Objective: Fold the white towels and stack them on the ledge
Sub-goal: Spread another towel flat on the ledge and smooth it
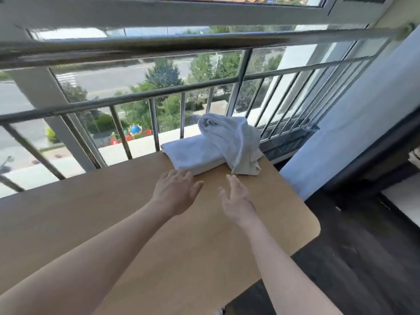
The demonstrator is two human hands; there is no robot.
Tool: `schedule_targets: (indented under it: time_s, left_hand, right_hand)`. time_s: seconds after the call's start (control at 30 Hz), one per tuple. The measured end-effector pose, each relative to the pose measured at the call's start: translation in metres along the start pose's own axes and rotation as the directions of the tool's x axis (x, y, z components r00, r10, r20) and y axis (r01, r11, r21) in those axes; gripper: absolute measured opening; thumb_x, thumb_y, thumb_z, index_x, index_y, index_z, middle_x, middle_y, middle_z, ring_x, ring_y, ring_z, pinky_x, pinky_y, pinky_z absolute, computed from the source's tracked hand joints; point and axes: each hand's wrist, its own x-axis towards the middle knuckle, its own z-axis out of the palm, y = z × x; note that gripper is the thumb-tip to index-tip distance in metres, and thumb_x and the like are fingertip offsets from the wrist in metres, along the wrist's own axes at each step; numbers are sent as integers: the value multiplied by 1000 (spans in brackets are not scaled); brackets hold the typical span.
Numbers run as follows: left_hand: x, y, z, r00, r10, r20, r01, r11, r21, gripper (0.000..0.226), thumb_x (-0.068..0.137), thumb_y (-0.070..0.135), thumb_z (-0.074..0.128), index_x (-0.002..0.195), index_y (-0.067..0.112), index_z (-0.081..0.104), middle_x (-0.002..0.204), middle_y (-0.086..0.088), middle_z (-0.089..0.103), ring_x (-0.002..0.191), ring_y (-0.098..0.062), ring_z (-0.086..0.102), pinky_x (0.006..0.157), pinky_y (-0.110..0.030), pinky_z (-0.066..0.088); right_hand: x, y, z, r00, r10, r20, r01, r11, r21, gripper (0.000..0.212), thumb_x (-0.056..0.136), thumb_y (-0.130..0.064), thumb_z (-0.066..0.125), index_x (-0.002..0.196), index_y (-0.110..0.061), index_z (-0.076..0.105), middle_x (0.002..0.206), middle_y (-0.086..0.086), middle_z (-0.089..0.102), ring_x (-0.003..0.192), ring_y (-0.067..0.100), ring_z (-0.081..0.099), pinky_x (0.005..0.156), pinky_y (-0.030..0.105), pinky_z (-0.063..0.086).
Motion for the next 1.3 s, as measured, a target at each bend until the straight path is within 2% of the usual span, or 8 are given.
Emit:
schedule_targets:
  time_s: [0.2, 0.27, 0.57, 0.7, 0.9, 1.03, 1.17, 1.3]
  left_hand:
    - [89, 72, 26, 998, -51, 23, 54, 992, -115, 47, 102, 53, 32, 130, 22, 55, 140, 0, 52, 128, -25, 49, 103, -39, 34]
    - [119, 92, 40, 997, -64, 53, 74, 975, -209, 46, 103, 52, 32, 136, 25, 51, 148, 1, 44, 132, -24, 46, 105, -39, 33]
    - [233, 104, 93, 974, -198, -112, 168, 958, -230, 60, 100, 53, 33, 154, 47, 8, 167, 9, -9, 152, -16, -10, 114, -52, 18]
    - [254, 98, 101, 948, -278, -156, 238, 943, -233, 54, 95, 64, 30, 146, 50, 21, 164, 18, 0, 151, -16, -4, 110, -55, 20]
    - [270, 94, 101, 920, -245, -305, 188, 960, -206, 33, 95, 54, 38, 113, 27, 44, 132, -5, 43, 120, -26, 31, 88, -49, 38]
    - [274, 93, 98, 912, -235, -335, 156, 956, -247, 31, 99, 41, 44, 98, 11, 54, 110, -12, 46, 103, -29, 37, 80, -45, 34]
    - [258, 89, 87, 913, -158, -376, 13, 932, -362, 35, 100, 31, 45, 89, -1, 53, 95, -14, 43, 93, -30, 43, 81, -42, 38]
    - [225, 81, 64, 889, -177, -422, -30, 898, -439, 25, 101, 20, 49, 86, 1, 51, 94, -7, 39, 86, -17, 37, 79, -31, 35]
  right_hand:
    - [96, 44, -37, 998, -67, 9, 67, 998, 21, 50, 103, -38, 45, 146, -17, 35, 140, -2, 43, 139, 27, 35, 112, 44, 34]
    - [129, 61, -49, 995, -101, 7, 101, 993, 57, 52, 102, -36, 50, 147, -17, 33, 148, 2, 39, 140, 25, 33, 110, 34, 32]
    - [236, 99, -65, 985, -79, -153, 111, 971, 211, 56, 100, -40, 49, 150, -20, 34, 146, 4, 41, 136, 21, 35, 109, 37, 33]
    - [256, 89, -55, 953, -109, -282, 156, 977, 148, 53, 99, -36, 56, 144, -13, 42, 136, 9, 49, 129, 25, 35, 109, 34, 23]
    - [273, 80, -42, 935, -153, -320, 175, 984, 41, 30, 98, -19, 52, 127, -8, 52, 117, 11, 56, 110, 31, 50, 96, 40, 36]
    - [271, 83, -47, 944, -124, -305, 174, 974, 142, 20, 102, -13, 44, 119, -6, 52, 114, 10, 57, 107, 27, 50, 93, 38, 41]
    - [258, 75, -53, 936, -55, -348, 143, 963, 230, 16, 104, -11, 38, 114, -5, 49, 109, 7, 52, 93, 18, 45, 72, 17, 26]
    - [228, 49, -53, 895, -80, -438, 199, 952, 233, 18, 106, -17, 34, 110, -7, 48, 103, 6, 58, 81, 20, 53, 63, 22, 29]
